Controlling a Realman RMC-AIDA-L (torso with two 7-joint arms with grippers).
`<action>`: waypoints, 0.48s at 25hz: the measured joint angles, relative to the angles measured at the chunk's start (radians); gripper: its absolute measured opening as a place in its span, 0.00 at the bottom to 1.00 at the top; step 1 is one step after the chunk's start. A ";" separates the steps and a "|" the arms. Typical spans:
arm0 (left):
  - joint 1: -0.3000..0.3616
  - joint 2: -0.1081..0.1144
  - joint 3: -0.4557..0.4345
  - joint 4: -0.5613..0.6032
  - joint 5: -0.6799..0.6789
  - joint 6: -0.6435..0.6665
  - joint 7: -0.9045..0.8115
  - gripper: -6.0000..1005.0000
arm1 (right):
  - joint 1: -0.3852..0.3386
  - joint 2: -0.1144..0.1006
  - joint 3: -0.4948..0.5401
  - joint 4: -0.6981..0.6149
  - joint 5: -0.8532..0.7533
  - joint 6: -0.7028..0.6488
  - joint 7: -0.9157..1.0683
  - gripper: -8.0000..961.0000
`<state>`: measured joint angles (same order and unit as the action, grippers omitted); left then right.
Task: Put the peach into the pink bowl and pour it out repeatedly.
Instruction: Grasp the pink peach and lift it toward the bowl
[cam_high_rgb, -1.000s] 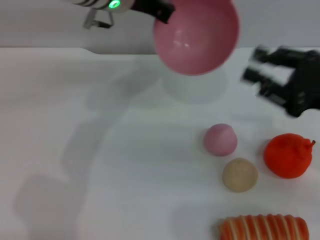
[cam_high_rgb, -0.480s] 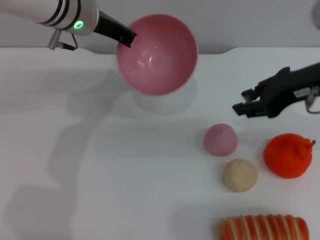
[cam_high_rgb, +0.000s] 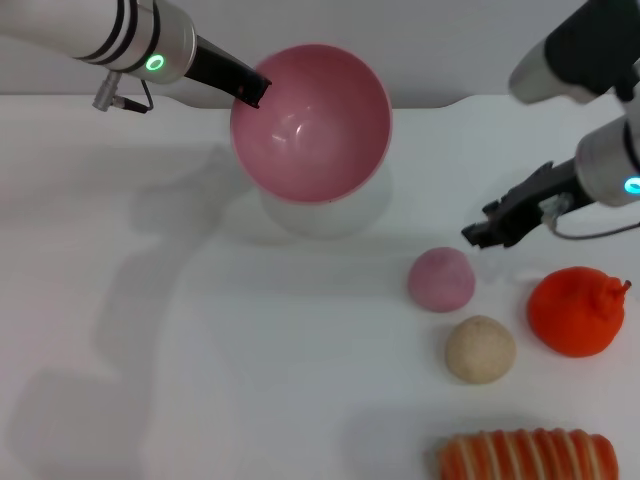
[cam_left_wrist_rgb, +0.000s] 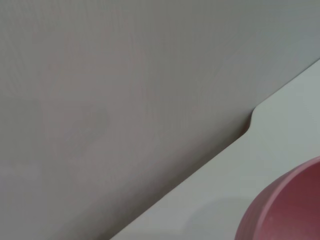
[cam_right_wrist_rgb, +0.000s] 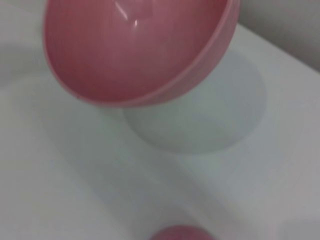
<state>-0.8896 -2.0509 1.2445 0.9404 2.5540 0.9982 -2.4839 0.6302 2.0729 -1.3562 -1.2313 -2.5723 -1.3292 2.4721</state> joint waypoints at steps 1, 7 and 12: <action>0.000 0.000 0.000 0.000 0.000 0.000 0.001 0.05 | 0.002 0.000 -0.011 0.021 0.000 0.014 0.001 0.41; 0.000 -0.002 0.000 0.002 0.000 0.000 0.003 0.05 | 0.000 0.006 -0.091 0.084 0.006 0.068 0.005 0.41; 0.000 -0.003 0.000 0.000 0.000 -0.001 0.004 0.05 | -0.004 0.007 -0.142 0.130 0.038 0.113 0.011 0.41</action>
<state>-0.8897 -2.0540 1.2443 0.9400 2.5541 0.9975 -2.4804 0.6261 2.0800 -1.4978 -1.1016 -2.5347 -1.2157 2.4826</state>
